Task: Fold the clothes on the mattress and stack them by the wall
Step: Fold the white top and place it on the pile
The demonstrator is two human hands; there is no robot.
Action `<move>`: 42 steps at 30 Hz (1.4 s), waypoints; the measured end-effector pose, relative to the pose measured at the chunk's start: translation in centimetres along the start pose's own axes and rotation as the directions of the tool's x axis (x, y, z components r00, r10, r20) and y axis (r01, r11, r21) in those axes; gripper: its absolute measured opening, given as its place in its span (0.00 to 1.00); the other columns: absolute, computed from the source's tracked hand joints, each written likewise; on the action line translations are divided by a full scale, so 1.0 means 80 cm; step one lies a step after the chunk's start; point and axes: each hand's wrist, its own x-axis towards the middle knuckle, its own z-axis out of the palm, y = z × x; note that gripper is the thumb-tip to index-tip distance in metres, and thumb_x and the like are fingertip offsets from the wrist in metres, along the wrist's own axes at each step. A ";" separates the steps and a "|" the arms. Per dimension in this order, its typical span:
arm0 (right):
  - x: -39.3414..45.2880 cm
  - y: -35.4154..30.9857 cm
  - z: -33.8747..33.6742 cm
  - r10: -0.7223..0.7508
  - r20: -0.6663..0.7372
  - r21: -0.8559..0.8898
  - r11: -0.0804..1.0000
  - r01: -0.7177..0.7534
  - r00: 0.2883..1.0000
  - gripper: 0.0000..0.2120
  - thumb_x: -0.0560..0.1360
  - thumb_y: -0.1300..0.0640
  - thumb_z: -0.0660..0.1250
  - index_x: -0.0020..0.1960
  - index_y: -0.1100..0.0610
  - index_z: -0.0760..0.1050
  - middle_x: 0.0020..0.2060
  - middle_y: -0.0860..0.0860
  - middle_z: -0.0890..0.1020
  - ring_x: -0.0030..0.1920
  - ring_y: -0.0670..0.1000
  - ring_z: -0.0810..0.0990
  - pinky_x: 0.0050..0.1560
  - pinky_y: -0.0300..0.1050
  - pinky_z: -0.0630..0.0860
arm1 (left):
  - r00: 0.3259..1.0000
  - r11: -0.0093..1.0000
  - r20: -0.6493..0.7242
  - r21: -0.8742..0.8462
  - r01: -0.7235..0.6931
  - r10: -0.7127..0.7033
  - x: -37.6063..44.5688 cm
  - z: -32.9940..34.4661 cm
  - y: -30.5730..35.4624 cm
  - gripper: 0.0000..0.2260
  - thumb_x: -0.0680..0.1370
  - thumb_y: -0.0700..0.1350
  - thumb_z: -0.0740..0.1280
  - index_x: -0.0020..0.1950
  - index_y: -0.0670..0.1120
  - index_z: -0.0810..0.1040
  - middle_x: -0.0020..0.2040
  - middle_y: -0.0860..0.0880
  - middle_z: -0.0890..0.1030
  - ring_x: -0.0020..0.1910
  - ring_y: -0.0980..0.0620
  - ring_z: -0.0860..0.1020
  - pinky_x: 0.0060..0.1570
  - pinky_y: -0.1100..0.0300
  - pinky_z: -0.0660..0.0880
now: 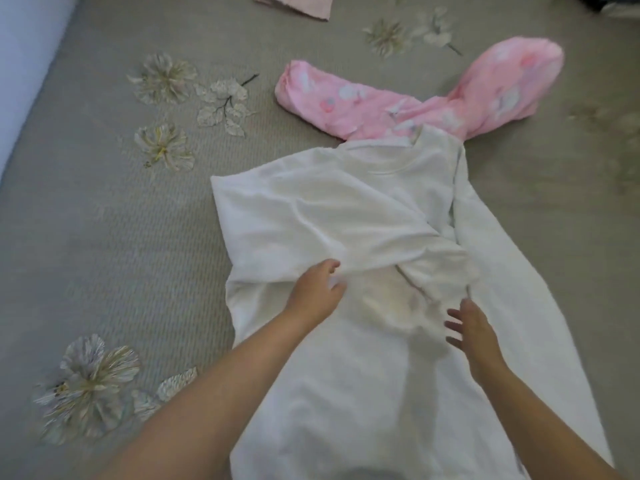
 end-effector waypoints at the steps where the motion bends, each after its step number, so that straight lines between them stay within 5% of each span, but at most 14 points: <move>1: 0.010 0.002 0.002 -0.002 0.009 -0.026 1.000 0.003 1.000 0.24 0.79 0.50 0.56 0.72 0.58 0.59 0.65 0.60 0.70 0.57 0.57 0.73 0.54 0.53 0.72 | 0.996 0.976 -0.085 0.218 0.009 0.009 0.002 0.000 -0.027 0.21 0.77 0.43 0.63 0.69 0.42 0.65 0.68 0.42 0.69 0.67 0.46 0.67 0.64 0.61 0.59; 7: 0.093 -0.008 0.012 -0.178 -0.101 -0.432 0.894 0.118 0.979 0.46 0.67 0.56 0.75 0.74 0.59 0.50 0.72 0.61 0.59 0.70 0.62 0.61 0.67 0.56 0.64 | 0.942 0.789 -0.335 0.586 0.185 0.028 0.019 -0.021 -0.115 0.26 0.70 0.36 0.69 0.68 0.38 0.69 0.66 0.33 0.67 0.67 0.36 0.64 0.61 0.43 0.63; 11: 0.138 -0.032 0.013 -0.324 0.016 -0.852 0.491 0.183 0.946 0.40 0.67 0.50 0.73 0.72 0.52 0.56 0.70 0.58 0.62 0.67 0.62 0.62 0.62 0.56 0.63 | 0.864 0.674 -0.354 0.738 0.023 0.358 0.039 -0.036 -0.118 0.13 0.60 0.31 0.63 0.42 0.33 0.79 0.34 0.35 0.77 0.33 0.38 0.78 0.31 0.48 0.73; 14: 0.148 -0.069 0.013 -0.316 0.124 -0.884 0.396 0.250 0.941 0.18 0.72 0.58 0.65 0.61 0.59 0.71 0.56 0.61 0.77 0.59 0.61 0.73 0.56 0.51 0.66 | 0.834 0.669 -0.294 0.734 -0.116 0.466 0.045 -0.052 -0.119 0.09 0.62 0.31 0.56 0.36 0.32 0.75 0.27 0.37 0.74 0.24 0.40 0.75 0.19 0.55 0.70; 16: 0.142 -0.102 0.006 -0.581 0.124 -0.865 0.334 0.375 0.804 0.10 0.70 0.67 0.62 0.49 0.66 0.76 0.46 0.65 0.79 0.50 0.64 0.76 0.50 0.52 0.67 | 0.813 0.646 -0.278 0.748 -0.150 0.511 0.044 -0.066 -0.117 0.12 0.64 0.36 0.52 0.34 0.32 0.74 0.27 0.37 0.73 0.24 0.41 0.74 0.17 0.58 0.67; 18: 0.131 -0.140 -0.008 -0.864 -0.001 -0.825 0.285 0.488 0.504 0.09 0.62 0.73 0.62 0.41 0.68 0.77 0.37 0.68 0.76 0.40 0.65 0.76 0.43 0.51 0.61 | 0.783 0.592 -0.248 0.785 -0.184 0.571 0.040 -0.079 -0.119 0.10 0.64 0.36 0.52 0.34 0.34 0.72 0.26 0.39 0.72 0.23 0.43 0.73 0.16 0.61 0.65; 20: 0.116 -0.161 -0.020 -0.970 -0.096 -0.843 0.198 0.499 0.223 0.11 0.57 0.73 0.61 0.37 0.67 0.75 0.32 0.66 0.74 0.35 0.65 0.76 0.39 0.49 0.56 | 0.785 0.550 -0.197 0.809 -0.207 0.587 0.033 -0.087 -0.118 0.05 0.65 0.35 0.54 0.38 0.39 0.67 0.26 0.39 0.71 0.23 0.44 0.73 0.16 0.62 0.65; 21: 0.111 -0.158 -0.022 -0.978 -0.098 -0.858 0.178 0.482 0.186 0.12 0.56 0.73 0.61 0.38 0.67 0.75 0.33 0.67 0.74 0.36 0.66 0.76 0.42 0.48 0.58 | 0.798 0.532 -0.153 0.814 -0.233 0.583 0.030 -0.085 -0.120 0.04 0.65 0.34 0.56 0.38 0.40 0.66 0.27 0.39 0.72 0.24 0.44 0.73 0.16 0.62 0.67; 23: 0.107 -0.128 -0.018 -0.919 0.019 -0.907 0.150 0.395 0.394 0.14 0.61 0.72 0.61 0.45 0.67 0.76 0.39 0.68 0.74 0.44 0.68 0.75 0.54 0.53 0.62 | 0.879 0.484 -0.034 0.845 -0.229 0.476 0.026 -0.077 -0.123 0.08 0.63 0.29 0.64 0.39 0.38 0.71 0.32 0.39 0.74 0.30 0.43 0.76 0.20 0.59 0.72; 25: 0.103 -0.081 -0.009 -0.566 0.235 -0.964 -0.034 0.262 0.790 0.18 0.68 0.68 0.60 0.58 0.62 0.73 0.52 0.63 0.73 0.57 0.63 0.70 0.65 0.59 0.57 | 0.984 0.414 0.091 0.898 -0.146 0.151 0.028 -0.073 -0.117 0.11 0.70 0.34 0.65 0.52 0.41 0.74 0.50 0.42 0.75 0.49 0.43 0.75 0.40 0.56 0.74; 26: 0.106 -0.059 -0.006 -0.404 0.276 -0.961 -0.107 0.254 0.872 0.20 0.71 0.65 0.59 0.62 0.58 0.69 0.57 0.59 0.71 0.62 0.59 0.66 0.68 0.58 0.54 | 0.990 0.407 0.139 0.906 -0.117 -0.025 0.032 -0.074 -0.113 0.12 0.74 0.38 0.62 0.58 0.44 0.71 0.57 0.45 0.72 0.56 0.46 0.71 0.49 0.57 0.70; 30: 0.120 -0.046 0.014 -0.404 0.285 -0.935 0.083 0.345 0.869 0.21 0.70 0.64 0.62 0.63 0.60 0.71 0.63 0.58 0.71 0.64 0.59 0.67 0.66 0.55 0.58 | 0.977 0.392 0.123 0.919 -0.045 -0.175 0.058 -0.083 -0.086 0.13 0.75 0.40 0.57 0.59 0.45 0.71 0.58 0.45 0.73 0.59 0.45 0.71 0.53 0.54 0.69; 36: 0.116 -0.052 0.001 -0.504 0.113 -0.824 0.434 0.364 0.856 0.18 0.72 0.66 0.64 0.62 0.67 0.72 0.60 0.63 0.74 0.61 0.62 0.70 0.62 0.53 0.64 | 0.859 0.577 -0.057 0.763 -0.292 0.509 0.070 -0.020 -0.044 0.20 0.67 0.41 0.53 0.48 0.31 0.79 0.47 0.31 0.79 0.44 0.31 0.80 0.38 0.41 0.77; 42: 0.055 0.070 -0.100 -0.198 -0.090 -0.953 0.301 -0.026 0.976 0.28 0.72 0.47 0.67 0.66 0.60 0.66 0.60 0.59 0.72 0.60 0.59 0.71 0.56 0.52 0.68 | 0.819 0.454 0.175 0.760 -0.465 0.547 0.055 0.109 0.003 0.20 0.68 0.43 0.66 0.57 0.36 0.78 0.58 0.36 0.78 0.56 0.35 0.76 0.49 0.35 0.72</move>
